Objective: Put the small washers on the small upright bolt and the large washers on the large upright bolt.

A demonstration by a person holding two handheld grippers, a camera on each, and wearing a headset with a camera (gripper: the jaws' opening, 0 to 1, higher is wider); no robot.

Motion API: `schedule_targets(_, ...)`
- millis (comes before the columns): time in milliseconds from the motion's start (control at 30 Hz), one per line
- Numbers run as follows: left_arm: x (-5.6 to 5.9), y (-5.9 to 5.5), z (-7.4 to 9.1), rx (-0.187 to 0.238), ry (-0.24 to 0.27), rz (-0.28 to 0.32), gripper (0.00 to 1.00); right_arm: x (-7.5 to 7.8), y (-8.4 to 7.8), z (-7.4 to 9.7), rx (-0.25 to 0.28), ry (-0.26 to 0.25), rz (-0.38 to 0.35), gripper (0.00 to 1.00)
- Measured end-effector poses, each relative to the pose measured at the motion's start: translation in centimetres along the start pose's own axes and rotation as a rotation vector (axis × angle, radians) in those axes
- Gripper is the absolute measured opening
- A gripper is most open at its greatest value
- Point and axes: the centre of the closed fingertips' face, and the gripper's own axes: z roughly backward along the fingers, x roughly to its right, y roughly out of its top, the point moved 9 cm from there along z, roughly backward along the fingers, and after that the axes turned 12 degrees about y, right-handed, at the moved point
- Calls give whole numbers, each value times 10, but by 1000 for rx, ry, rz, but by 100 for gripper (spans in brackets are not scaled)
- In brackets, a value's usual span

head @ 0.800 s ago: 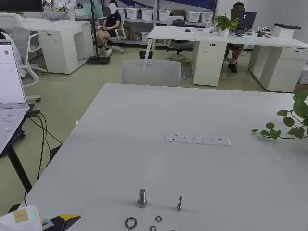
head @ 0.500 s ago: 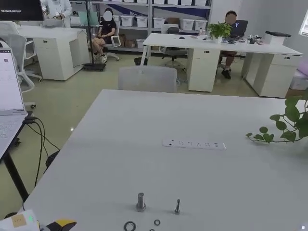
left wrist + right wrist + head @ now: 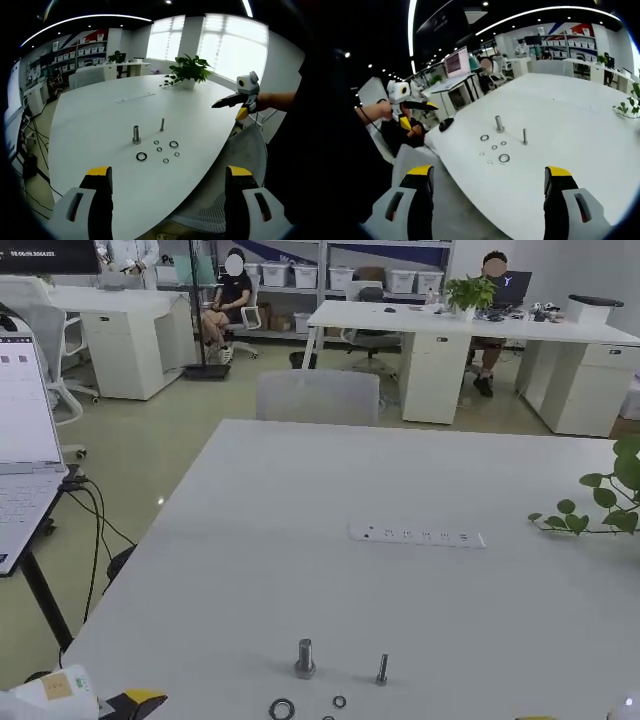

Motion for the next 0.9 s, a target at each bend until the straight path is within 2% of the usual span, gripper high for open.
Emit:
schedule_targets(167, -5, 1, -7, 10, -3, 3, 91, 10, 9, -10, -4, 11, 12, 92)
schedule_targets(333, -11, 0, -16, -5, 4, -26, 88, 16, 19, -22, -78, 21, 76, 91)
schedule_targets(400, -14, -2, -21, -6, 8, -51, 90, 19, 21, -26, -87, 21, 84, 89)
schedule_targets(467, -14, -4, -26, -27, 0, -68, 92, 22, 23, -30, -103, 31, 89, 89)
schedule_targets(533, -15, -6, -31, -38, -1, -85, 92, 26, 23, -34, -132, 32, 110, 88)
schedule_targets(700, -12, -7, -38, -49, -21, -84, 92, 31, 22, -42, -186, 44, 147, 85)
schedule_targets(800, -9, -9, -42, -59, -35, -104, 92, 37, 19, -51, -246, 53, 181, 84)
schedule_targets(900, -8, -11, -47, -40, -42, -115, 90, 43, 15, -59, -299, 71, 211, 81)
